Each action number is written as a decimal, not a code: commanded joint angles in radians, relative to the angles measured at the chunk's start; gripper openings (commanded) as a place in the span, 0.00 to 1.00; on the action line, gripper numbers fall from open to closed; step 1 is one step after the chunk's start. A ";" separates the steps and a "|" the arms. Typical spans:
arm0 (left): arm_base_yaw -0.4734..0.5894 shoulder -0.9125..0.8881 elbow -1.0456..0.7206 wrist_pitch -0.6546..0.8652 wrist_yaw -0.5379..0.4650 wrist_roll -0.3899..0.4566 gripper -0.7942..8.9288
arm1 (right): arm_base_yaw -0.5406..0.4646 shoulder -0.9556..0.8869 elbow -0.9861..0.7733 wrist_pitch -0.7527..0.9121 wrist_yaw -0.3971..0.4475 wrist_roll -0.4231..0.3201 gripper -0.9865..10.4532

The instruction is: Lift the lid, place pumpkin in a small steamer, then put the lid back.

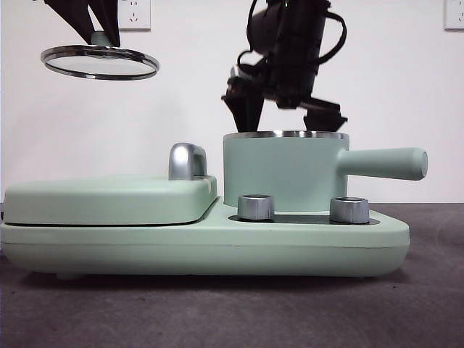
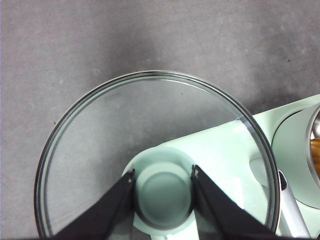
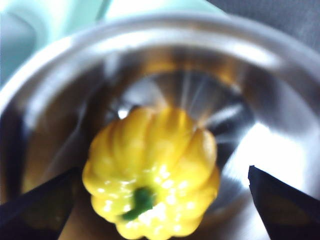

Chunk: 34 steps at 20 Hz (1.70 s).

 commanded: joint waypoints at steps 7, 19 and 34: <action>-0.032 -0.003 0.031 0.021 0.001 -0.023 0.09 | 0.007 -0.225 0.072 -0.080 0.025 0.010 0.58; -0.314 0.005 0.030 0.085 0.001 -0.018 0.09 | 0.039 -0.944 -0.727 -0.079 0.048 0.010 0.57; -0.515 0.191 0.030 0.189 0.000 0.008 0.09 | 0.042 -1.699 -1.017 -0.079 -0.035 0.048 0.57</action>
